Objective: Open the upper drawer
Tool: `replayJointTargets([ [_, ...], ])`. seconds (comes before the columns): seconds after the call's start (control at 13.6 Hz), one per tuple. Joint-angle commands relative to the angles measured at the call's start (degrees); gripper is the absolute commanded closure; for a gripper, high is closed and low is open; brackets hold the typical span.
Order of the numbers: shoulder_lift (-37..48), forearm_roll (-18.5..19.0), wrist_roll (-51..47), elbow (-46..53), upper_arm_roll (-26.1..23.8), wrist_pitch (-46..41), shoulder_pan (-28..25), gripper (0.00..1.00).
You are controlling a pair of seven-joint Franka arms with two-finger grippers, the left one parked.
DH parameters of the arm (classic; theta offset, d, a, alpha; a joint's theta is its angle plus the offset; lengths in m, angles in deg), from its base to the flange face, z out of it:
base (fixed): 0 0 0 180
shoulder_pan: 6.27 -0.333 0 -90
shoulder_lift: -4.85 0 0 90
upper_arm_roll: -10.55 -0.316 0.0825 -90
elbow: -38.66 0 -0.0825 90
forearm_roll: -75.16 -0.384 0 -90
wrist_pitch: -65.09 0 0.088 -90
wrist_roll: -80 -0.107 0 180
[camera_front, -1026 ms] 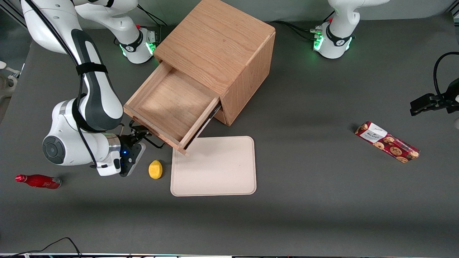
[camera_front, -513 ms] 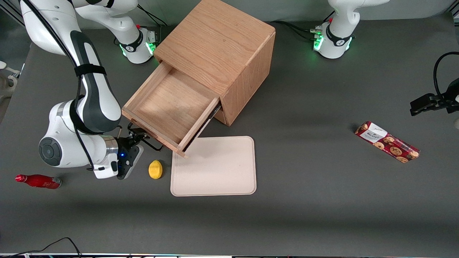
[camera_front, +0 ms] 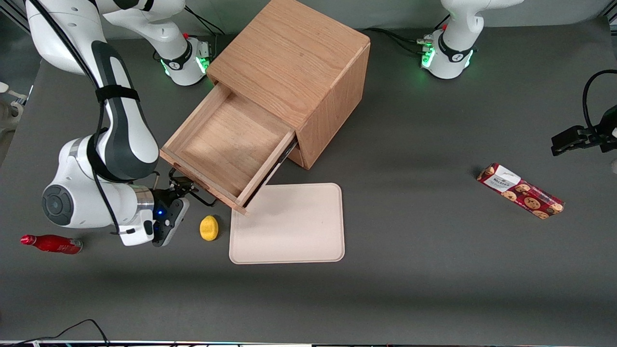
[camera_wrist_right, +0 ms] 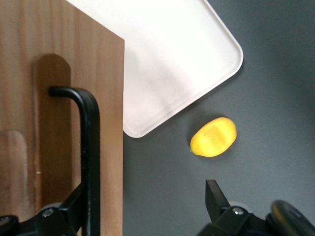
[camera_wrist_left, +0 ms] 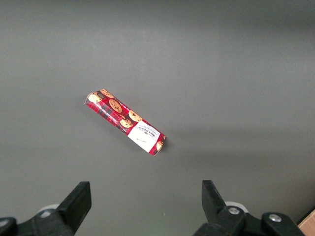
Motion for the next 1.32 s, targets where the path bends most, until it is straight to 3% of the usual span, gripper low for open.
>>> replayJointTargets([
  [0.0, -1.3, 0.2, 0.8, 2.4, 0.0, -0.6, 0.5, 0.00],
  [0.81, 4.6, 1.2, 1.2, 4.0, 0.0, -4.1, 1.3, 0.00],
  [0.88, 5.5, 2.7, 1.4, 5.1, -0.1, -5.0, 1.4, 0.00],
  [1.25, 9.7, 3.1, 0.4, 11.1, 0.0, -19.2, 1.4, 0.00],
])
